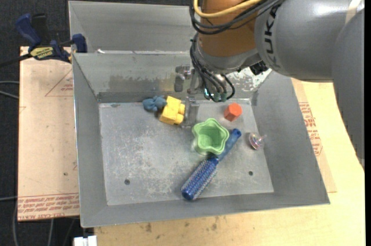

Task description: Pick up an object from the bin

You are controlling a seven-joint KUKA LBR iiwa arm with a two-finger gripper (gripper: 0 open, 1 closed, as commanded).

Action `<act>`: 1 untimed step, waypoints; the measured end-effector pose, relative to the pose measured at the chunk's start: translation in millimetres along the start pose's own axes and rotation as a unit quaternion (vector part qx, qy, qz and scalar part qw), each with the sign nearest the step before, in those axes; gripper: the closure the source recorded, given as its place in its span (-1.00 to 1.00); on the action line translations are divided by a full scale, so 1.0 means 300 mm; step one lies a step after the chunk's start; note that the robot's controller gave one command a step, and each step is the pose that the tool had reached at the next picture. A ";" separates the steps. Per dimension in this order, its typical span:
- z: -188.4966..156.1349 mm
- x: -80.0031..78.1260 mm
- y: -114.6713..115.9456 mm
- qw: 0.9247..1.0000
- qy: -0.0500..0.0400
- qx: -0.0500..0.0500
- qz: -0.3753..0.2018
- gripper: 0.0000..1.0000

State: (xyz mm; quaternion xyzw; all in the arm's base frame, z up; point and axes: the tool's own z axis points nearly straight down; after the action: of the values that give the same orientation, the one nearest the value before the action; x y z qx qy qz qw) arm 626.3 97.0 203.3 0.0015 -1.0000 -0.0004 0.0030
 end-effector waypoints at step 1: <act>0.185 0.328 -0.109 0.994 0.000 0.001 -0.108 -1.00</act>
Offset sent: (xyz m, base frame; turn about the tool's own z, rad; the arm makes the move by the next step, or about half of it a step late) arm -0.0964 -0.0326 -0.0524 -0.2195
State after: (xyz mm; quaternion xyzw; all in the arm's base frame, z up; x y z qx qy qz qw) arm 527.7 63.9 148.5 0.1100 -0.9939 -0.0002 0.0032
